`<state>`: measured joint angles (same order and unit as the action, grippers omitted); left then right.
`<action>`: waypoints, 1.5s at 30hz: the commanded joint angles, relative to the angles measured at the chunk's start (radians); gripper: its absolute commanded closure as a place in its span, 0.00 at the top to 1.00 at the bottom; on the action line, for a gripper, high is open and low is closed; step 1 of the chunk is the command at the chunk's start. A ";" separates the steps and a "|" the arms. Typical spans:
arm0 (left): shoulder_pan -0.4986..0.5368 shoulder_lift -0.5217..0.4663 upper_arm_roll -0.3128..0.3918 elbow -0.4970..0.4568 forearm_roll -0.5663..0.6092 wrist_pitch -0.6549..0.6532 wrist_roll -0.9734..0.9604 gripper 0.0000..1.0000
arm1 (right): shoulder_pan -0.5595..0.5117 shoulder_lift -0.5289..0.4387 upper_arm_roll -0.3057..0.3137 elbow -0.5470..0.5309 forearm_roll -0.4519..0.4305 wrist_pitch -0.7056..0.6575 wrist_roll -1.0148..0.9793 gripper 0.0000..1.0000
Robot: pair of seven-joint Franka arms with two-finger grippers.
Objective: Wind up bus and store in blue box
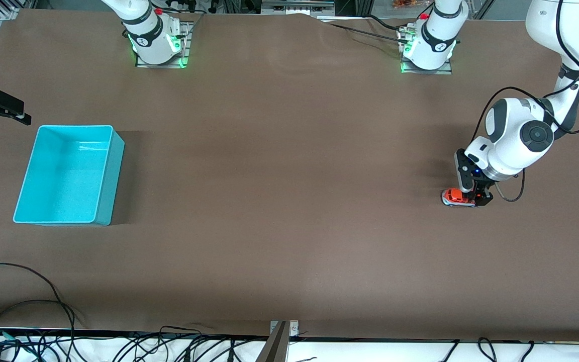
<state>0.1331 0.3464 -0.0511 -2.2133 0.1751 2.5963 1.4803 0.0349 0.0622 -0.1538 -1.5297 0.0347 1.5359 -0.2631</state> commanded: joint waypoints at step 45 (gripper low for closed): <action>0.046 0.138 -0.007 0.021 0.041 0.202 0.054 0.31 | 0.002 0.005 0.000 0.020 0.010 -0.019 0.010 1.00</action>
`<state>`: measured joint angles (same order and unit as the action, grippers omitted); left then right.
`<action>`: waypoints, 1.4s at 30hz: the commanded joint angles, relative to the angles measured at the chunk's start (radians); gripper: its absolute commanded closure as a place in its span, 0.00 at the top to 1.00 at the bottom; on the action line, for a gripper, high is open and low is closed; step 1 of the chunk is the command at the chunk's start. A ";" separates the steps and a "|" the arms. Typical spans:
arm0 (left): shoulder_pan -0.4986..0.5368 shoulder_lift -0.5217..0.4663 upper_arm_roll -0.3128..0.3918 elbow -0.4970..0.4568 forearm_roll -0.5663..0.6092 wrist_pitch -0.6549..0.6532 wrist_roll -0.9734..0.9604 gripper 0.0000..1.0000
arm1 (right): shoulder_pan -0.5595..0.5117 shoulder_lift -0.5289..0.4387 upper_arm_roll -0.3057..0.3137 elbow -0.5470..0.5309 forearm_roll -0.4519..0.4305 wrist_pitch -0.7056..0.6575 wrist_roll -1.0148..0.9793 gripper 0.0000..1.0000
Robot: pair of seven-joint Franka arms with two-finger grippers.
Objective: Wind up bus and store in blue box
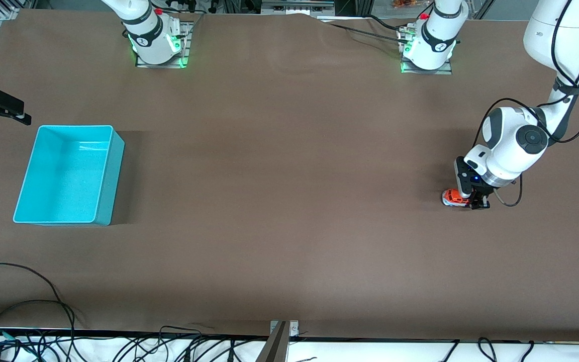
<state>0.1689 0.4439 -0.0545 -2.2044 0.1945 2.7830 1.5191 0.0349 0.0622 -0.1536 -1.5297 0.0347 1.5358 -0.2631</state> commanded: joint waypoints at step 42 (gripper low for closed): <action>0.359 0.170 0.001 0.117 0.043 0.013 0.268 0.33 | 0.002 0.005 0.000 0.020 0.010 -0.019 0.010 1.00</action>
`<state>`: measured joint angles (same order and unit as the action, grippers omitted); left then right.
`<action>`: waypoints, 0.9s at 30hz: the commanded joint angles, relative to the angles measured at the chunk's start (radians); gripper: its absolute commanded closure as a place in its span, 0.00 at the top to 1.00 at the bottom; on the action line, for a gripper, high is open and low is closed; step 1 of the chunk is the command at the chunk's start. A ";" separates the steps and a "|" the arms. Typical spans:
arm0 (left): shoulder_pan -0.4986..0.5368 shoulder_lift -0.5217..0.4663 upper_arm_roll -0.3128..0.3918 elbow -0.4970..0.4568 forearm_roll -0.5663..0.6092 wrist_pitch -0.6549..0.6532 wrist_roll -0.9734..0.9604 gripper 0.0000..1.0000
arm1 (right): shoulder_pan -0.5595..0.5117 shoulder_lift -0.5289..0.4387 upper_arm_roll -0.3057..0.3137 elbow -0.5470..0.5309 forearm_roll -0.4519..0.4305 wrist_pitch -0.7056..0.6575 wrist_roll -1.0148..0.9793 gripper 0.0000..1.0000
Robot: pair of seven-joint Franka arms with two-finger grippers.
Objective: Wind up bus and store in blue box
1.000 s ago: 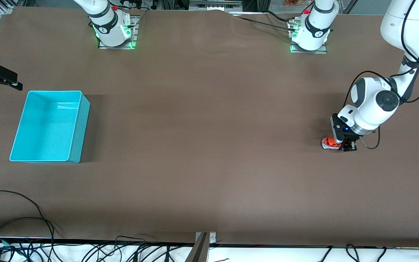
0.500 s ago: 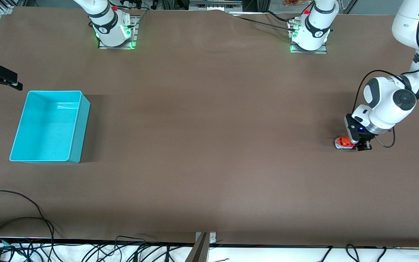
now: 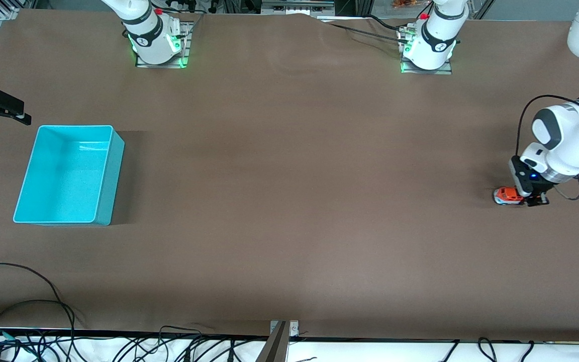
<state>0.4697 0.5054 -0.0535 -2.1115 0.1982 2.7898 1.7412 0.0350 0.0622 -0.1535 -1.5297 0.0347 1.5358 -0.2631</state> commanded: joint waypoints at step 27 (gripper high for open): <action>0.139 0.168 -0.003 0.110 0.041 0.007 0.167 0.33 | 0.002 0.005 0.000 0.020 0.010 -0.019 0.010 1.00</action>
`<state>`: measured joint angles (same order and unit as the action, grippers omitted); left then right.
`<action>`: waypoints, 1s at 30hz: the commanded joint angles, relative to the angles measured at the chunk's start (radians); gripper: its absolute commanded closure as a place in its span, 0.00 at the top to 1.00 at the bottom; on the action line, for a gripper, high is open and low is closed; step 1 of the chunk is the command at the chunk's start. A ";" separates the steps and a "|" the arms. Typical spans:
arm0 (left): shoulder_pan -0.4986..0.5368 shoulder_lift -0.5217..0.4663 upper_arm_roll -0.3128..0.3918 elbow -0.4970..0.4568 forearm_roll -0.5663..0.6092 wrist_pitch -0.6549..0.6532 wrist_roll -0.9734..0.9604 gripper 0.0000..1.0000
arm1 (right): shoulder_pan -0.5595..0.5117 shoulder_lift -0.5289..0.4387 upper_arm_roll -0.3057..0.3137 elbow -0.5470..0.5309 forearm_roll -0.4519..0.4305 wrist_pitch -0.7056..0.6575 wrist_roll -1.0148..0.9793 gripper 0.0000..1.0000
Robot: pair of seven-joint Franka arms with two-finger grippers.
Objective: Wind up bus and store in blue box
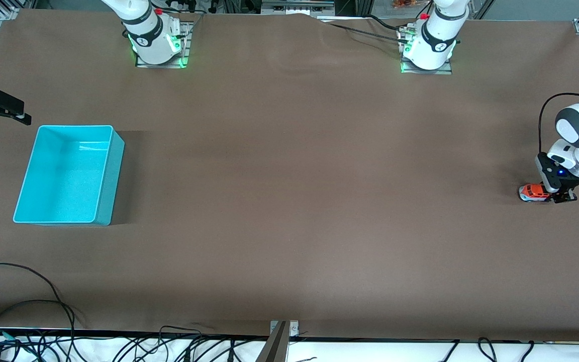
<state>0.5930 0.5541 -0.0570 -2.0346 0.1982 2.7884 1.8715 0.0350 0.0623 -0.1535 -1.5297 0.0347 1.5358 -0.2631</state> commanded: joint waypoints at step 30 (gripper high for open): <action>0.014 0.118 -0.001 0.034 0.037 0.008 0.063 0.33 | 0.002 0.005 0.000 0.020 0.010 -0.019 0.010 1.00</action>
<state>0.5930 0.5556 -0.0581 -2.0322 0.1984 2.7879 1.8978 0.0350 0.0622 -0.1535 -1.5297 0.0347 1.5358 -0.2631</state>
